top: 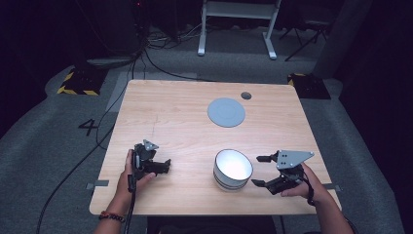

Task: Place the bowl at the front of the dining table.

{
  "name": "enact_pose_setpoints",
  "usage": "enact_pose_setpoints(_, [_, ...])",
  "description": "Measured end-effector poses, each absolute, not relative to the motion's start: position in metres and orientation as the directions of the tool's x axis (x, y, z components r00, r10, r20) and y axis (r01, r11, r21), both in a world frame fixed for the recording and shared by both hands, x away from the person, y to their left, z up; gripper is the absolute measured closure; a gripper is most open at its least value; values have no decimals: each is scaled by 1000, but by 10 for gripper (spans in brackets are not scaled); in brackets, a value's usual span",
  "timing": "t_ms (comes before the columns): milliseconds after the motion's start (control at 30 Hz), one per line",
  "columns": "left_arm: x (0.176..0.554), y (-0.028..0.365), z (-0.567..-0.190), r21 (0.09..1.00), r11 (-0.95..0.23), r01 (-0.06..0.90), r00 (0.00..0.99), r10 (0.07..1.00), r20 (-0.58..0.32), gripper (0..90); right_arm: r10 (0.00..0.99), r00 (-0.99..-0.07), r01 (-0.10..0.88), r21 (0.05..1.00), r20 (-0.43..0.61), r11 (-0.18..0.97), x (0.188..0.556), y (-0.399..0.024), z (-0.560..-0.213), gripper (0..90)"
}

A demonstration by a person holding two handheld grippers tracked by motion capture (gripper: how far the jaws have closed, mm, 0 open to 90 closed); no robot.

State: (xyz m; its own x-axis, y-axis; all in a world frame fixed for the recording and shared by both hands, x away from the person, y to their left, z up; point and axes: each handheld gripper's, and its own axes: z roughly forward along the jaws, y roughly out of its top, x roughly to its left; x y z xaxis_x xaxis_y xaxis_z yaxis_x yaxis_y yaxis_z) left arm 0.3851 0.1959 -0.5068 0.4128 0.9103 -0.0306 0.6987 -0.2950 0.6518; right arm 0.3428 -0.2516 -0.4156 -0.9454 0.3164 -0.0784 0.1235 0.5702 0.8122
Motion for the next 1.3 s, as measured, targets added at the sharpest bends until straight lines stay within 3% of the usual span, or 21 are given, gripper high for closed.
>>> enact_pose_setpoints(1300, [385, 196, -507, 652, -295, 699, 413, 910, -30, 1, 209, -977, 93, 804, -40, 587, 341, -201, -419, 228])
